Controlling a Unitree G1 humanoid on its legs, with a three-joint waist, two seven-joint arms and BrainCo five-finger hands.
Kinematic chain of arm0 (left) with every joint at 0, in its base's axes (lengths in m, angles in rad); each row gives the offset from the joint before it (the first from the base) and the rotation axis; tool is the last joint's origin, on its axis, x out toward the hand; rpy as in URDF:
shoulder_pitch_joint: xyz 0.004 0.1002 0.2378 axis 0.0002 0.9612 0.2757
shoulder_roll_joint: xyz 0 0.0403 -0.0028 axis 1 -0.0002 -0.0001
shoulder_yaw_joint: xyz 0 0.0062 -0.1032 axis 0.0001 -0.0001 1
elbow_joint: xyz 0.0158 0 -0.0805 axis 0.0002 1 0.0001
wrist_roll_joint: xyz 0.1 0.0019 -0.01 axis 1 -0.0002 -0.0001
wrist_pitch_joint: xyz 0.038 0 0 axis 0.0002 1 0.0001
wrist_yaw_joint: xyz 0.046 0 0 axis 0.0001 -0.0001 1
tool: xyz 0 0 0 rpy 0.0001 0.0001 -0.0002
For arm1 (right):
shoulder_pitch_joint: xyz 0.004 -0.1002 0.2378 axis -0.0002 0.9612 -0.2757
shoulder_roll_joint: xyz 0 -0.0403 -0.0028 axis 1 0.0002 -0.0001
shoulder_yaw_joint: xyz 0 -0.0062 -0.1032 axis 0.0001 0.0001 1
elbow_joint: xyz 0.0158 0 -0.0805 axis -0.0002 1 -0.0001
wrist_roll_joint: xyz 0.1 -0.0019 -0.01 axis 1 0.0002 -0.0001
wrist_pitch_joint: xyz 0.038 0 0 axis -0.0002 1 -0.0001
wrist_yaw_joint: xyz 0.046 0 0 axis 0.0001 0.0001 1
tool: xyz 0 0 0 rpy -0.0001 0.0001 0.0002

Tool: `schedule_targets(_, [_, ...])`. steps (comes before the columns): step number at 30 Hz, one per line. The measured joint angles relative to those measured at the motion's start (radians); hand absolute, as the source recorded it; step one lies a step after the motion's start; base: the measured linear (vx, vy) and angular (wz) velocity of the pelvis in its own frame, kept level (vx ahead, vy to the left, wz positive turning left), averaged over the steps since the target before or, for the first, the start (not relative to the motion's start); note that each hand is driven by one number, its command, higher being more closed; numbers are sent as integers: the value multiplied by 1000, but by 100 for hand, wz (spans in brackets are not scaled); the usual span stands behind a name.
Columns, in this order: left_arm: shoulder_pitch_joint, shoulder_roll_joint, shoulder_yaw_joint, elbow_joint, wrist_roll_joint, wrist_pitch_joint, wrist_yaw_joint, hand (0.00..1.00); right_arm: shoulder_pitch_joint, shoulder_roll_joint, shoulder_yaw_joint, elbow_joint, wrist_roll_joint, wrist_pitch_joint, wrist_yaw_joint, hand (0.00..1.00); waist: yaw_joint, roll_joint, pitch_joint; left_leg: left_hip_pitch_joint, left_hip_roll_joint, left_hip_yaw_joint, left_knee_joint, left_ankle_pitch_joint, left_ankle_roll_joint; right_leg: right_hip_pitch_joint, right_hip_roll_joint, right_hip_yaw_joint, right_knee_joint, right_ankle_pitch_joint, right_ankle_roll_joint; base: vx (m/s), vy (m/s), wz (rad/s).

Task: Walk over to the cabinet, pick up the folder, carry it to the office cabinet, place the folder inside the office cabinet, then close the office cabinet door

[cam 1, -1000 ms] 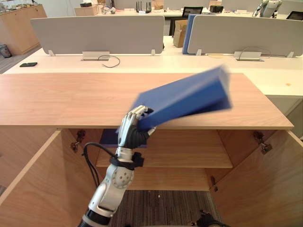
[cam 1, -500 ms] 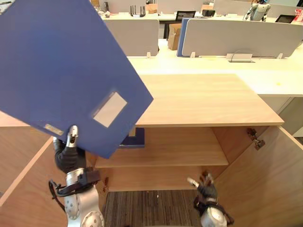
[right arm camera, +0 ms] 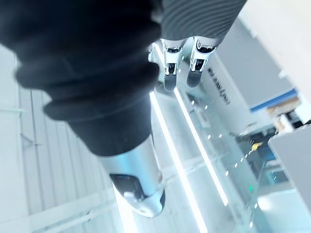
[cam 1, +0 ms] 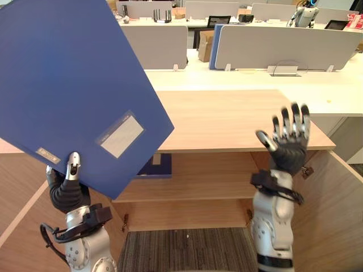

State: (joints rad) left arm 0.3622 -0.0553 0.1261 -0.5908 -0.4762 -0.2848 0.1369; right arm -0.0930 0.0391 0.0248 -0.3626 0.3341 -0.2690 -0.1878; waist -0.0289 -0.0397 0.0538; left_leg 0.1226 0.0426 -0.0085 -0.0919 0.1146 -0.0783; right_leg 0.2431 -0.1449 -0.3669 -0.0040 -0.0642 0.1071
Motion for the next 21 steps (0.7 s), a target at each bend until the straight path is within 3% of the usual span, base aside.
schedule_targets(6, [-27, 4, -11, 23, 39, 0, 16, 100, -240, -29, 167, 108, 13, 7, 63, 0, 36, -4, -3, 2, -1, -2, 0, 1, 1, 1, -1, -1, 4, 0, 0, 0, 0, 0])
schedule_targets(10, [-27, 6, -53, 65, 24, 2, 14, 100, -332, -52, 223, 308, 107, 58, 108, 0, 51, -6, -3, 1, -3, -11, -1, 8, 3, 2, -5, -9, 12, 0, 0, -5, 6, 7])
schedule_targets(15, [-24, 22, -136, 83, -41, 4, -14, 100, -483, -141, 296, 550, 245, 110, 150, 0, 72, -9, 0, -2, -4, -35, -1, 20, 1, 8, -8, -24, 17, 0, 0, -19, 5, 11])
schedule_targets(21, [-24, 33, -165, 96, -129, 0, -32, 100, -616, -193, 363, 685, 321, 120, 195, 0, 86, -9, 1, -20, -2, -54, -2, 33, -1, 1, 0, -43, 17, 1, -1, -15, -2, 10])
